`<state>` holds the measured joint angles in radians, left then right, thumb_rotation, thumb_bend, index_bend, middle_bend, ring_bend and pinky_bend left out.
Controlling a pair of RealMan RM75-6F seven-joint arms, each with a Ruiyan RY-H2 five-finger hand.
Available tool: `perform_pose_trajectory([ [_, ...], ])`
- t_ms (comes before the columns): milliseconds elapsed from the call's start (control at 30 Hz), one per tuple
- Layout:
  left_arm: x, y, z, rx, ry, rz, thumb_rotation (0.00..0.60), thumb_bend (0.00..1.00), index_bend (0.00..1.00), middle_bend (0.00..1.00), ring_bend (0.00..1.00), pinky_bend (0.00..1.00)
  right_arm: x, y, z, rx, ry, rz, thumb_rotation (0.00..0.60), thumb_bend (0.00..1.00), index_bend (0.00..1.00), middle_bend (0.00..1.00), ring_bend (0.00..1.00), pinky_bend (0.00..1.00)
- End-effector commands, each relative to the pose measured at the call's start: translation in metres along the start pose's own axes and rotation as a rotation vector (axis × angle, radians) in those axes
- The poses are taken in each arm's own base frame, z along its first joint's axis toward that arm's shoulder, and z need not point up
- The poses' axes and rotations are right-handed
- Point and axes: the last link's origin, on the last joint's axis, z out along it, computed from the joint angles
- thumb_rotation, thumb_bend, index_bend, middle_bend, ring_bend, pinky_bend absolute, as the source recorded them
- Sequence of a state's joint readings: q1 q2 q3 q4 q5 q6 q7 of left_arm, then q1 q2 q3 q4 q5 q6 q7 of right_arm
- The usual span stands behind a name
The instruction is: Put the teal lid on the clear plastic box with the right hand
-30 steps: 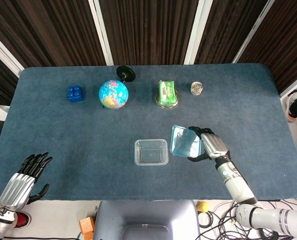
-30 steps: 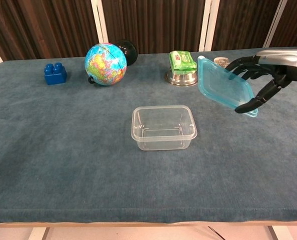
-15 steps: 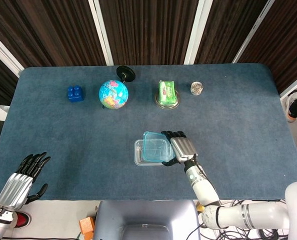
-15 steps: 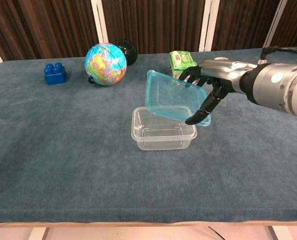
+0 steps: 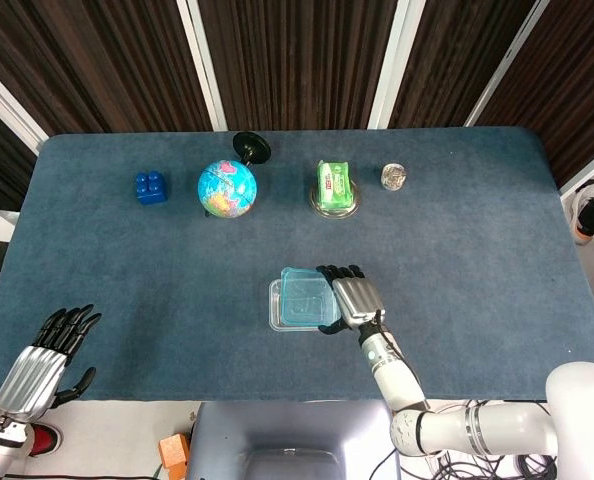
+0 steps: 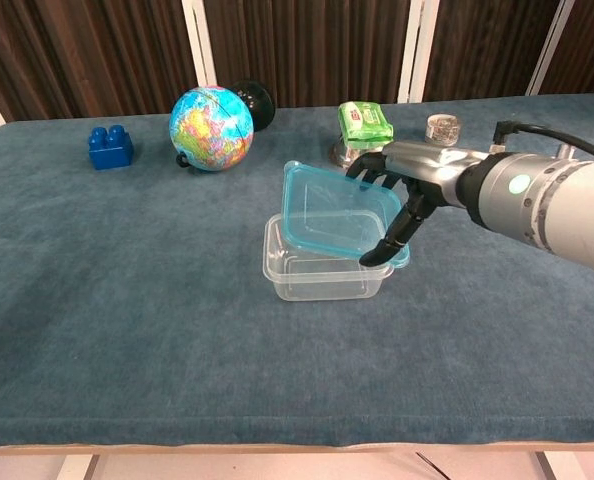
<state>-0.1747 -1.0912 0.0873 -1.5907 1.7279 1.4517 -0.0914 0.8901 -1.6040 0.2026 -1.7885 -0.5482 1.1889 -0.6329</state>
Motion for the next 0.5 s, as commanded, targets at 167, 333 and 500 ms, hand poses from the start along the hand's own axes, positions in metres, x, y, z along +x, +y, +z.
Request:
perform_pose_trajectory([
  [167,-0.0006,0.0003,0.0006,-0.001,-0.004,0.000,0.600,0.39,0.00,0.00,0.00,0.00,-0.0041,-0.0056,0.0016,0.012,0.001,-0.013,0.600,0.05,0.78,0.44,0.20,0.10],
  [333,0.0006,-0.0003,-0.0003,0.000,0.000,-0.003,0.600,0.39,0.00,0.00,0.00,0.00,-0.0078,-0.0090,0.0029,0.014,0.009,-0.042,0.600,0.05,0.78,0.44,0.20,0.10],
  [500,0.0009,-0.0006,-0.0007,-0.001,0.000,-0.004,0.600,0.39,0.00,0.00,0.00,0.00,-0.0106,-0.0109,0.0049,0.011,0.015,-0.053,0.600,0.05,0.78,0.44,0.20,0.10],
])
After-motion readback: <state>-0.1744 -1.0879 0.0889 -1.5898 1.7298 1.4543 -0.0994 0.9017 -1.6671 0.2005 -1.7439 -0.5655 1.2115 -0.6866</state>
